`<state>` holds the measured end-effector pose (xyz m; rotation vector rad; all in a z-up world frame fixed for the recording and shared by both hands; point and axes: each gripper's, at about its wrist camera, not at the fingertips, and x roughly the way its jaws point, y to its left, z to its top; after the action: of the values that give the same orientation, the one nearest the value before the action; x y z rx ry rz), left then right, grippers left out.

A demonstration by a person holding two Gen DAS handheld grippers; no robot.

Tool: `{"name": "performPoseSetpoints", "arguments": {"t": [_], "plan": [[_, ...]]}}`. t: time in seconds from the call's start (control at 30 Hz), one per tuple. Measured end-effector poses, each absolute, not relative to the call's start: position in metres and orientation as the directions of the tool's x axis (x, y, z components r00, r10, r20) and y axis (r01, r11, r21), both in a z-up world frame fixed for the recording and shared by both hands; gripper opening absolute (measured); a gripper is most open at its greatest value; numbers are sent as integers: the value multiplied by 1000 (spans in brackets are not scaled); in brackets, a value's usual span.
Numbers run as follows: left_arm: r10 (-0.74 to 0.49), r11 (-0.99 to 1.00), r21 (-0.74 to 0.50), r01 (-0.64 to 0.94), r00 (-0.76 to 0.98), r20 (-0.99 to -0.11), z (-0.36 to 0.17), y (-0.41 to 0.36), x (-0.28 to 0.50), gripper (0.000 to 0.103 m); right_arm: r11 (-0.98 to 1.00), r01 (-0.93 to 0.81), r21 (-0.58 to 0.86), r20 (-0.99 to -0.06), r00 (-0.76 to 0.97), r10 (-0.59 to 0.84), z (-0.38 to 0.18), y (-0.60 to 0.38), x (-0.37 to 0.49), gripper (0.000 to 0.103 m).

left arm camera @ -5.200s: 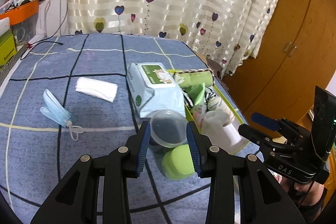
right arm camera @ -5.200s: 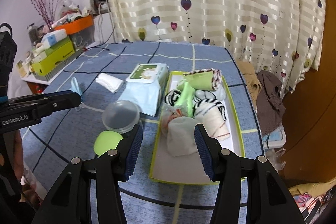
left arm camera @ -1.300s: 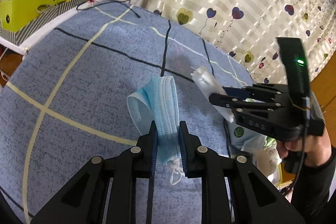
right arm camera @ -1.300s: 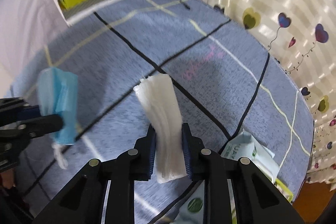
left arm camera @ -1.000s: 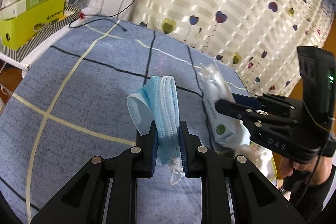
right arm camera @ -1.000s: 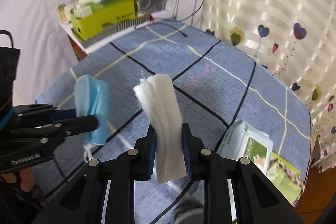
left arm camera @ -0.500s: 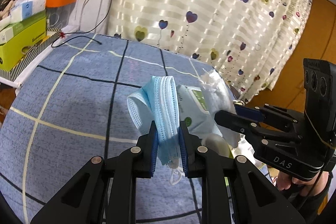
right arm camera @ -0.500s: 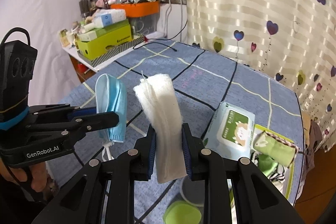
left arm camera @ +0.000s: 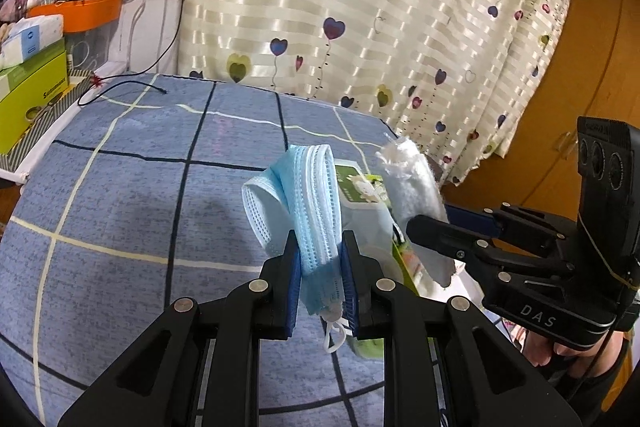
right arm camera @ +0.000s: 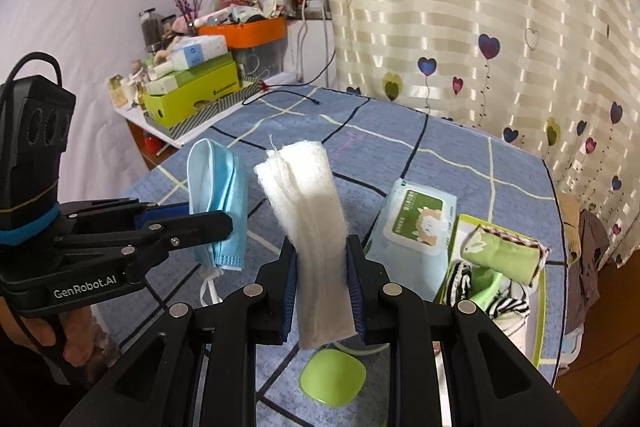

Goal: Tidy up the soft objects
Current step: 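Carry the blue mask and white towel over the white tray box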

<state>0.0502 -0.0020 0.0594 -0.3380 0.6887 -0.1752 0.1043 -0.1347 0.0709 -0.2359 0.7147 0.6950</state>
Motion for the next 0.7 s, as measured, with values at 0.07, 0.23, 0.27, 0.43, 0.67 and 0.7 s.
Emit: {"name": "performPoseSetpoints", "arguments": {"t": [0.07,0.23,0.27,0.43,0.67,0.7], "plan": [[-272,932,-359,53,757,-594,60,-7,51,20,758,-651,35,-666,550,504,72,-140,103,22],[-282,935,-348,74,751,-597,62,-19,51,20,773,-632,51,-654,564,504,73,-157,99,22],[-284,935,-345,79,750,-598,62,-22,51,20,777,-627,55,-651,567,504,73,-161,98,22],[-295,936,-337,99,744,-600,64,-37,52,20,797,-600,72,-636,588,500,74,-181,94,22],[-318,936,-322,143,735,-599,70,-61,53,20,824,-560,88,-619,618,485,75,-208,88,22],[-321,936,-320,148,734,-599,70,-64,53,20,827,-554,91,-617,621,483,75,-212,88,22]]}}
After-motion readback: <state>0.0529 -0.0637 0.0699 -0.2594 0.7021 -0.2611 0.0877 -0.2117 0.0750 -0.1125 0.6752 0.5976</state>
